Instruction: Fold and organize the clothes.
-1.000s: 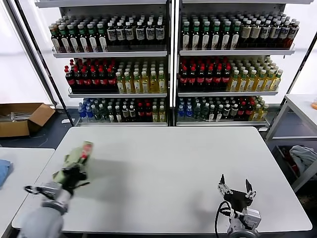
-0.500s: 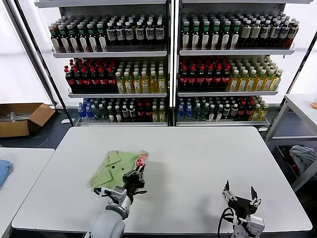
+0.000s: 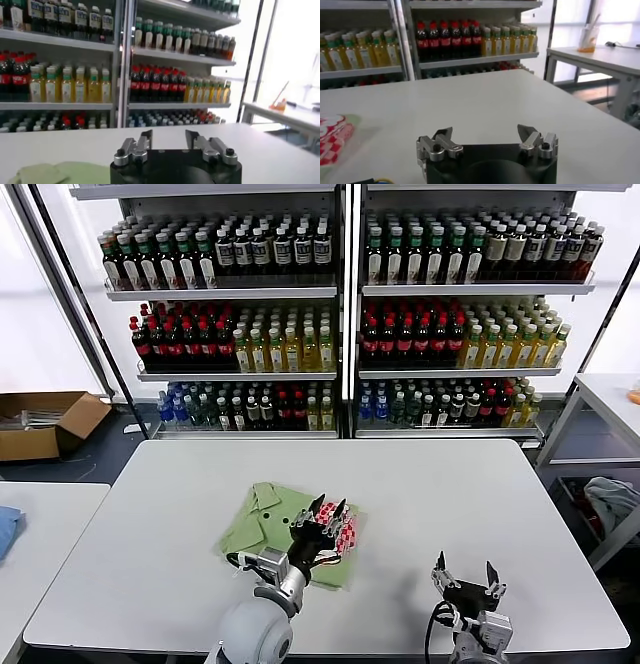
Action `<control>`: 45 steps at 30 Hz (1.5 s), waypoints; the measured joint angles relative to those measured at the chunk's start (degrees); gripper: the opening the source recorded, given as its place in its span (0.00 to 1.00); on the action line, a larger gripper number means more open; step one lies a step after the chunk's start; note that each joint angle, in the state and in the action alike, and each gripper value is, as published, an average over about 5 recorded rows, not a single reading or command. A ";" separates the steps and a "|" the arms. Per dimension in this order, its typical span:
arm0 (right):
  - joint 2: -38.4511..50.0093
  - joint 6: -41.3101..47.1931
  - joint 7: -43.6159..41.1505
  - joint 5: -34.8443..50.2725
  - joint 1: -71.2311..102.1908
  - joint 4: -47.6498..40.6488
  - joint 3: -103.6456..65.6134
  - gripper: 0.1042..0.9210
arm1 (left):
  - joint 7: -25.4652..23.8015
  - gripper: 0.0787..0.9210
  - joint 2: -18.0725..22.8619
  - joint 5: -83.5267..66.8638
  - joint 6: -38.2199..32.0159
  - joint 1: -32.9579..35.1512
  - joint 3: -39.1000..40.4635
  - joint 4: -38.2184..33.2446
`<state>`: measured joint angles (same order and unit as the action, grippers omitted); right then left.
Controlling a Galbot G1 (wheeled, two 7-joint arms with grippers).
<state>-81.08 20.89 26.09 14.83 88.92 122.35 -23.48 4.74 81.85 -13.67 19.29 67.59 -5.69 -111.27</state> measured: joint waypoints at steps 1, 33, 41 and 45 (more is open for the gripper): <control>0.13 0.30 -0.10 0.95 -0.51 -0.13 0.43 0.88 | 0.19 0.53 0.03 -0.44 -0.06 0.08 -0.04 -0.23; -0.62 11.44 7.82 28.78 -26.02 -12.61 18.80 0.68 | 5.34 0.88 -6.12 4.86 2.44 10.82 -21.18 -6.90; -0.26 11.85 8.27 27.76 -25.41 -11.66 17.91 0.87 | 5.60 0.88 -5.83 4.81 2.85 11.87 -21.70 -6.90; -0.68 11.96 7.91 26.96 -25.69 -12.34 18.15 0.85 | 5.72 0.88 -5.86 4.57 3.07 12.01 -21.78 -6.94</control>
<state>-81.76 32.85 34.00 41.79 63.24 110.01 -5.33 10.46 75.99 -9.09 22.36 79.60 -27.46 -118.21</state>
